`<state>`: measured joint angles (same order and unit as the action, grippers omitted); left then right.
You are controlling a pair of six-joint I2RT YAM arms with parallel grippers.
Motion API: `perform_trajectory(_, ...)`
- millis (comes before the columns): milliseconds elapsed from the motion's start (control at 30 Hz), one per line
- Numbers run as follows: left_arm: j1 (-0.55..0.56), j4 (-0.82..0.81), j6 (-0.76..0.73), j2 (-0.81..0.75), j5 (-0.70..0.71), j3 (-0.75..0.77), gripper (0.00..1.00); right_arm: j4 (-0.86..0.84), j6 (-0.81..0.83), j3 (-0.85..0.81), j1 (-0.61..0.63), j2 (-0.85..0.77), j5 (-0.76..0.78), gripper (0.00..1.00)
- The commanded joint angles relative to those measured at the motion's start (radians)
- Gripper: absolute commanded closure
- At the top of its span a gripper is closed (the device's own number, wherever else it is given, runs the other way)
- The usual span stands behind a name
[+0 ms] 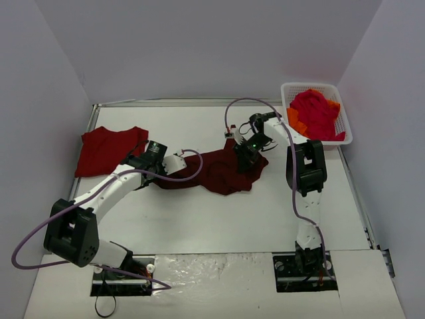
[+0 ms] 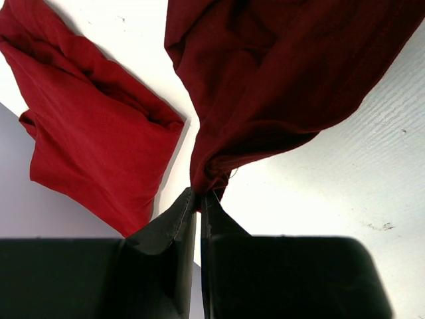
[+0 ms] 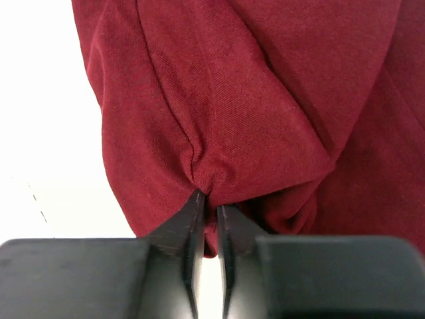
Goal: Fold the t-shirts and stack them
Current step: Flatten out the tshirt
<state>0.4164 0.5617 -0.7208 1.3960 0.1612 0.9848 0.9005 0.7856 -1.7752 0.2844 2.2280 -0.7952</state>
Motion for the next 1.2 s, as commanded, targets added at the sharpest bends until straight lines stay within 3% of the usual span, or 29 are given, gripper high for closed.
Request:
perform_trajectory(0,-0.010,-0.006,0.012,0.006,-0.003,0.003,0.98,0.072,0.018,-0.007,0.010,-0.008,-0.026,0.97)
perform_trajectory(267,-0.010,-0.019,0.015,-0.008,0.012,0.006,0.98,0.052,-0.028,-0.069,-0.011,-0.050,0.045,1.00)
perform_trajectory(467,-0.040,-0.063,0.084,0.000,0.089,0.058,0.98,0.041,-0.135,-0.245,-0.073,-0.076,0.157,1.00)
perform_trajectory(633,-0.139,0.004,0.240,0.023,-0.043,0.272,0.98,0.017,-0.232,-0.471,-0.114,-0.073,0.303,1.00)
perform_trajectory(833,-0.203,0.063,0.320,0.084,-0.071,0.552,0.98,-0.003,-0.310,-0.673,-0.146,-0.074,0.395,1.00)
perform_trajectory(967,-0.205,0.110,0.311,0.107,-0.039,0.716,0.98,-0.038,-0.310,-0.656,-0.154,-0.161,0.409,1.00)
perform_trajectory(1167,-0.209,0.096,0.285,0.040,0.009,0.698,0.98,-0.169,-0.336,-0.474,-0.212,-0.363,0.375,1.00)
